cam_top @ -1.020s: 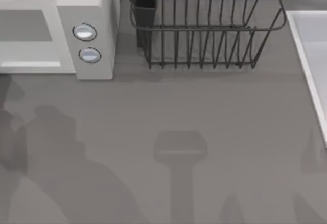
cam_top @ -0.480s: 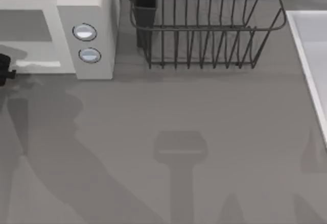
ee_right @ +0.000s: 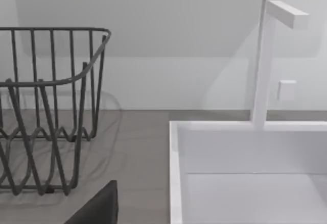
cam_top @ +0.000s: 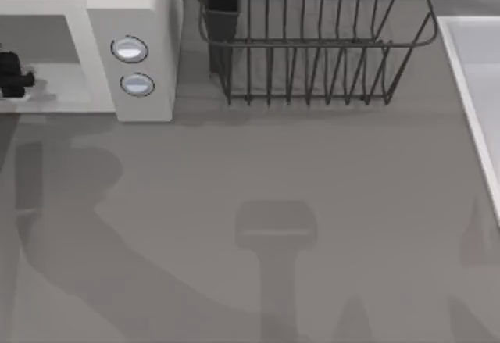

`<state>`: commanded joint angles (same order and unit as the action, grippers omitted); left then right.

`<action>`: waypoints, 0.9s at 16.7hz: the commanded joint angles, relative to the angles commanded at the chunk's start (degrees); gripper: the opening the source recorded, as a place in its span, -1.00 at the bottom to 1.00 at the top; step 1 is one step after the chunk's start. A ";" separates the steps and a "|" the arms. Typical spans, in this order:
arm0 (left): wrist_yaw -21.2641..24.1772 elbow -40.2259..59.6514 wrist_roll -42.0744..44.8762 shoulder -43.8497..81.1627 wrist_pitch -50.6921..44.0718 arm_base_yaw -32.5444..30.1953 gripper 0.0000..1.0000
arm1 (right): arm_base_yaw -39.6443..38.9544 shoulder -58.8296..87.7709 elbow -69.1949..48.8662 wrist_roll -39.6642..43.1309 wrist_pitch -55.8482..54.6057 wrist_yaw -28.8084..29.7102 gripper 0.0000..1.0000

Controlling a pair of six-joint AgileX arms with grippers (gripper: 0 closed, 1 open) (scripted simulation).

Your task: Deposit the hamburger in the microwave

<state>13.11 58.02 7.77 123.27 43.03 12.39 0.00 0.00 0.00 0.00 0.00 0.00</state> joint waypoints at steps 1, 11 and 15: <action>0.18 -0.29 -1.21 0.41 1.57 -0.21 -1.00 | 0.00 0.00 0.00 0.00 0.00 0.00 1.00; -1.69 3.30 -2.74 1.67 3.67 -0.86 -1.00 | 0.00 0.00 0.00 0.00 0.00 0.00 1.00; -5.16 15.92 -4.11 7.11 2.60 -2.47 -1.00 | 0.00 0.00 0.00 0.00 0.00 0.00 1.00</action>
<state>7.95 73.94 3.67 130.38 45.63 9.92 0.00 0.00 0.00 0.00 0.00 0.00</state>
